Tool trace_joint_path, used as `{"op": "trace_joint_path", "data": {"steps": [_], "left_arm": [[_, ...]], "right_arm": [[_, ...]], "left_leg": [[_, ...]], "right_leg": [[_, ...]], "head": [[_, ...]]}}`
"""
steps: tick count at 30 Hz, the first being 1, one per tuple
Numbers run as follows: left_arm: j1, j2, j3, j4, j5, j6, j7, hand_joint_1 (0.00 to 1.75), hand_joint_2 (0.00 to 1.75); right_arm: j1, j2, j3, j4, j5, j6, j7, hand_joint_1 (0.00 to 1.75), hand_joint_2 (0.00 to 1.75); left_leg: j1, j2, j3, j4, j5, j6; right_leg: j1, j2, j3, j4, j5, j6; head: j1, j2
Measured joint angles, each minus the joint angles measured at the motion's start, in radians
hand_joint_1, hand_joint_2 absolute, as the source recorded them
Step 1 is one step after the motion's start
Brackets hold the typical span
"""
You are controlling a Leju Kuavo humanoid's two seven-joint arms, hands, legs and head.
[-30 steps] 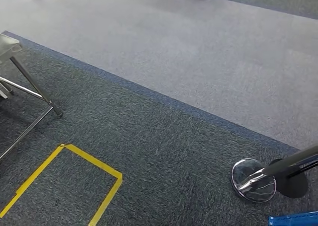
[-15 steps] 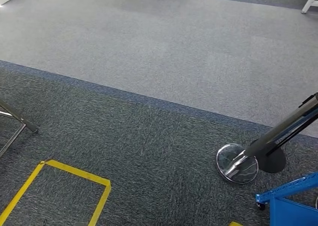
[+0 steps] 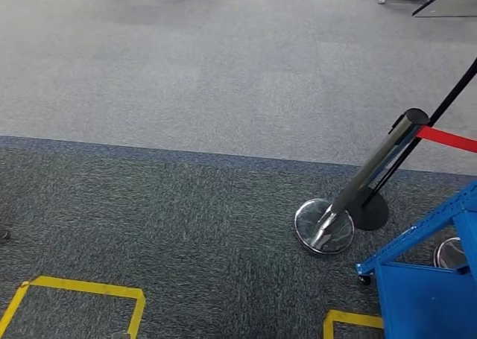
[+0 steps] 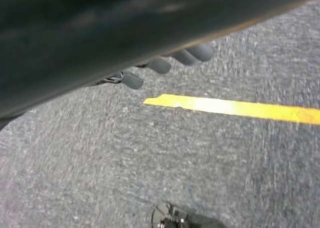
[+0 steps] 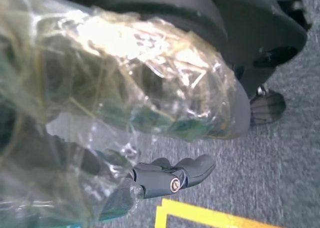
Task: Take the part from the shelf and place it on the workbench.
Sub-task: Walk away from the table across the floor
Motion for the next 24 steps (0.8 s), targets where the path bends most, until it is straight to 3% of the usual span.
{"op": "trace_joint_path", "data": {"steps": [1, 3, 5, 7, 8, 9, 10, 12, 14, 16, 18, 20, 22, 23, 24], "left_arm": [[-0.001, 0.000, 0.001, 0.000, 0.000, -0.002, -0.003, 0.00, 0.00], [-0.003, 0.001, 0.004, 0.000, 0.000, -0.004, -0.007, 0.00, 0.00], [-0.003, 0.002, 0.006, 0.000, -0.001, -0.007, -0.011, 0.00, 0.00], [-0.001, 0.003, 0.009, 0.000, -0.002, -0.009, -0.014, 0.00, 0.00], [-0.001, 0.003, 0.010, 0.000, -0.002, -0.010, -0.015, 0.00, 0.00], [-0.002, 0.004, 0.011, 0.000, -0.003, -0.012, -0.015, 0.00, 0.00], [-0.003, 0.004, 0.012, 0.000, -0.003, -0.013, -0.015, 0.00, 0.00], [-0.004, 0.004, 0.012, 0.000, -0.003, -0.015, -0.016, 0.00, 0.00], [-0.005, 0.004, 0.012, 0.000, -0.003, -0.016, -0.016, 0.00, 0.00], [-0.008, 0.004, 0.013, 0.000, -0.005, -0.015, -0.016, 0.00, 0.00], [-0.012, 0.004, 0.013, 0.000, -0.007, -0.015, -0.017, 0.00, 0.00], [-0.010, 0.005, 0.013, 0.000, -0.009, -0.016, -0.017, 0.00, 0.00], [-0.006, 0.006, 0.014, 0.000, -0.010, -0.016, -0.017, 0.00, 0.00], [-0.004, 0.006, 0.014, 0.000, -0.011, -0.016, -0.016, 0.00, 0.00], [-0.003, 0.006, 0.014, 0.000, -0.011, -0.016, -0.016, 0.00, 0.00]], "right_arm": [[0.001, 0.000, 0.000, 0.000, 0.000, 0.000, -0.003, 0.00, 0.00], [0.003, 0.000, 0.000, 0.000, 0.000, -0.001, -0.007, 0.00, 0.00], [0.000, 0.000, 0.000, 0.000, 0.000, -0.002, -0.008, 0.00, 0.00], [-0.004, 0.000, 0.000, 0.000, 0.000, -0.002, -0.008, 0.00, 0.00], [-0.003, 0.000, 0.000, 0.000, 0.000, -0.002, -0.008, 0.00, 0.00], [-0.002, 0.000, 0.000, 0.000, 0.000, -0.002, -0.008, 0.00, 0.00], [0.000, 0.000, 0.000, 0.000, 0.000, -0.002, -0.008, 0.00, 0.00], [0.000, 0.000, 0.000, 0.000, 0.000, -0.002, -0.008, 0.00, 0.00], [-0.004, 0.000, 0.000, 0.000, 0.000, -0.002, -0.009, 0.00, 0.00], [-0.004, 0.000, 0.000, 0.000, 0.000, -0.002, -0.009, 0.00, 0.00], [-0.001, 0.000, 0.000, 0.000, 0.001, -0.002, -0.009, 0.00, 0.00], [-0.003, 0.000, 0.000, 0.000, 0.001, -0.002, -0.009, 0.00, 0.00], [-0.006, 0.000, 0.000, 0.000, 0.002, -0.002, -0.009, 0.00, 0.00], [-0.006, 0.000, 0.000, 0.000, 0.002, -0.002, -0.009, 0.00, 0.00], [-0.005, 0.000, 0.000, 0.000, 0.003, -0.002, -0.009, 0.00, 0.00]], "left_leg": [[0.000, 0.011, 0.000, -0.004, 0.001, 0.005], [0.001, 0.036, 0.004, -0.014, 0.007, 0.016], [0.000, 0.067, 0.006, -0.019, 0.008, 0.024], [-0.003, 0.100, 0.005, -0.018, 0.007, 0.027], [-0.004, 0.116, 0.005, -0.018, 0.006, 0.027], [-0.005, 0.130, 0.006, -0.018, 0.005, 0.026], [-0.005, 0.143, 0.007, -0.018, 0.003, 0.024], [-0.007, 0.164, 0.014, -0.018, -0.002, 0.018], [-0.010, 0.180, 0.020, -0.017, -0.006, 0.007], [-0.009, 0.196, 0.026, -0.018, -0.008, -0.005], [-0.004, 0.172, 0.026, -0.003, -0.026, -0.017], [0.000, 0.115, -0.009, 0.084, -0.082, -0.023], [0.000, 0.088, -0.071, 0.216, -0.142, -0.023], [0.000, 0.085, -0.093, 0.257, -0.149, -0.023], [0.000, 0.083, -0.101, 0.263, -0.134, -0.021]], "right_leg": [[-0.002, 0.007, -0.006, -0.002, 0.002, 0.007], [-0.001, -0.030, -0.024, 0.023, -0.015, 0.016], [0.000, -0.095, -0.076, 0.126, -0.075, 0.025], [-0.002, -0.121, -0.140, 0.254, -0.130, 0.032], [-0.003, -0.124, -0.152, 0.281, -0.133, 0.034], [-0.004, -0.128, -0.144, 0.267, -0.117, 0.035], [-0.005, -0.134, -0.114, 0.215, -0.088, 0.034], [-0.002, -0.175, -0.030, 0.073, -0.033, 0.029], [0.003, -0.201, 0.014, 0.001, -0.015, 0.017], [0.007, -0.185, 0.011, -0.004, -0.013, 0.004], [0.005, -0.165, 0.014, -0.010, -0.009, -0.009], [0.001, -0.143, 0.019, -0.014, -0.004, -0.021], [0.002, -0.115, 0.018, -0.014, -0.002, -0.026], [0.003, -0.100, 0.019, -0.014, -0.002, -0.027], [0.004, -0.084, 0.020, -0.013, -0.002, -0.027]], "head": [[0.000, 0.000], [0.004, 0.000], [0.009, 0.000], [0.010, 0.000], [0.010, 0.000], [0.011, 0.000], [0.011, 0.000], [0.010, 0.000], [0.008, 0.000], [0.008, 0.000], [0.006, 0.000], [0.001, 0.000], [-0.001, 0.000], [-0.001, 0.000], [-0.001, 0.000]]}}
